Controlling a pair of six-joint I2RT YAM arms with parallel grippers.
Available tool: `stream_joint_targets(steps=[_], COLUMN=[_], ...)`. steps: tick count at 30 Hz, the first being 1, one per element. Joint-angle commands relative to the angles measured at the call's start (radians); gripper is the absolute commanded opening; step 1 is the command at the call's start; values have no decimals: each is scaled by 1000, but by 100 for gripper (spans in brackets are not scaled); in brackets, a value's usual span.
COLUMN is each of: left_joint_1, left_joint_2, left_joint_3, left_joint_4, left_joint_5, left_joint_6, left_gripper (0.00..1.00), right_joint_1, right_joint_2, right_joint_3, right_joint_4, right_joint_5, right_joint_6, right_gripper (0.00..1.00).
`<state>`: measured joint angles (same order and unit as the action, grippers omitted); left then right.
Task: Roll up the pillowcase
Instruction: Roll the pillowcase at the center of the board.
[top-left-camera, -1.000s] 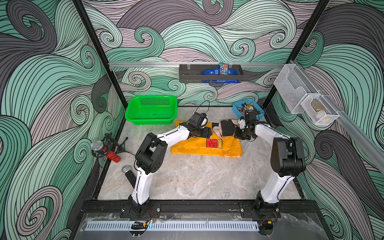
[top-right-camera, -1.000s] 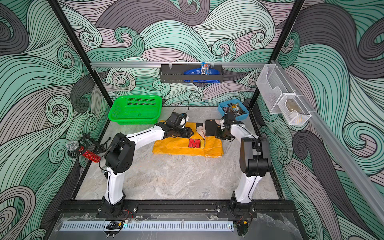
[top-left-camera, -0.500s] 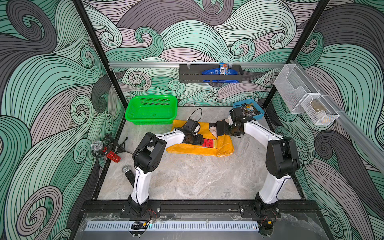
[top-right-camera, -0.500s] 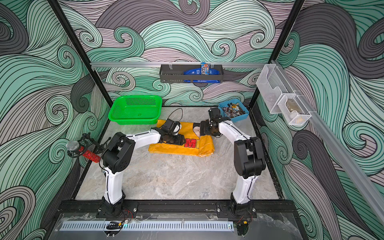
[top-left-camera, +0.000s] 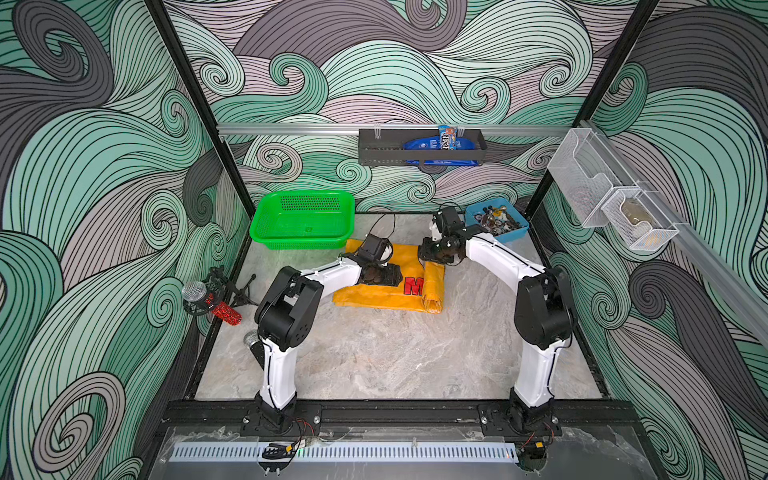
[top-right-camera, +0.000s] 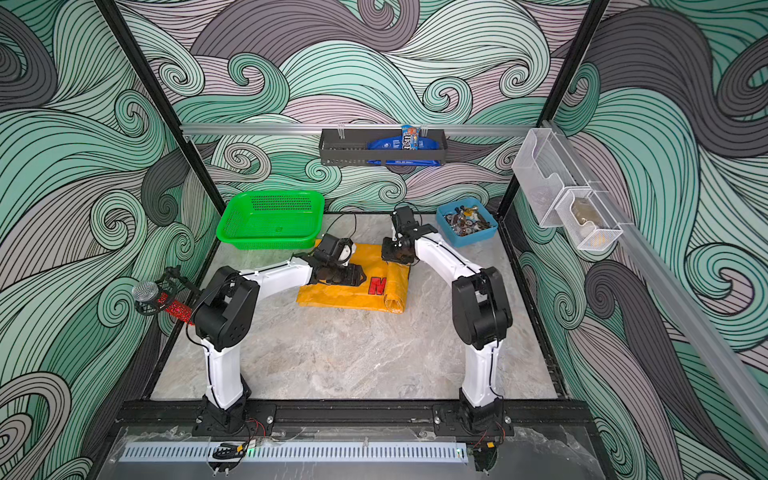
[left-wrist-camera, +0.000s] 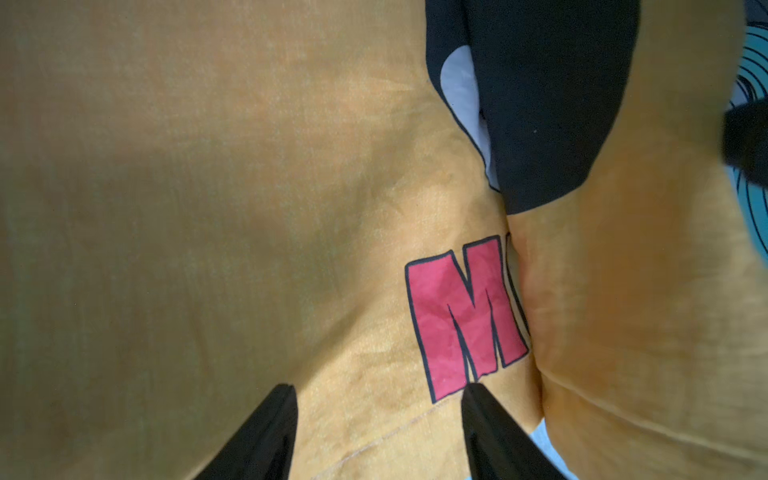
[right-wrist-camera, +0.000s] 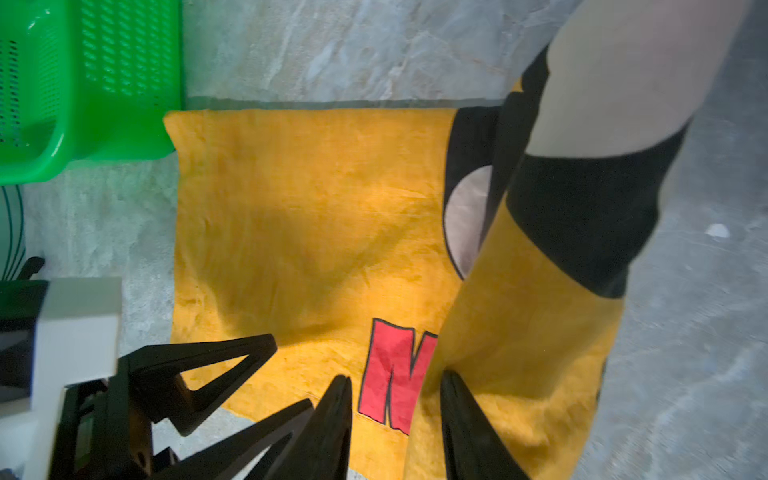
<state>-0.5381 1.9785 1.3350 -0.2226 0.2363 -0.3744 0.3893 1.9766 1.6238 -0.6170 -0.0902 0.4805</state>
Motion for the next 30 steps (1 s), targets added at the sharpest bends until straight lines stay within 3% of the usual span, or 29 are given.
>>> stream_joint_targets(steps=[1, 8, 14, 20, 24, 30], left_joint_1=[12, 15, 12, -37, -67, -98], left_joint_2=[-53, -137, -176, -167, -112, -52], left_joint_3=[-9, -52, -106, -111, -83, -70], left_joint_4=[-12, -36, 20, 89, 107, 118], left_joint_5=[18, 38, 131, 193, 210, 196], left_joint_6=[3, -12, -70, -97, -101, -76], left_gripper=[66, 66, 66, 65, 63, 63], right_joint_1=[30, 50, 35, -60, -84, -98], right_joint_2=[51, 139, 118, 50, 116, 313], right_joint_3=[53, 162, 219, 110, 147, 381], right_joint_4=[-4, 51, 56, 56, 100, 109], right_joint_5=[-58, -147, -193, -182, -222, -254], right_joint_6=[20, 11, -27, -62, -79, -97], right_gripper=[39, 39, 40, 39, 37, 33])
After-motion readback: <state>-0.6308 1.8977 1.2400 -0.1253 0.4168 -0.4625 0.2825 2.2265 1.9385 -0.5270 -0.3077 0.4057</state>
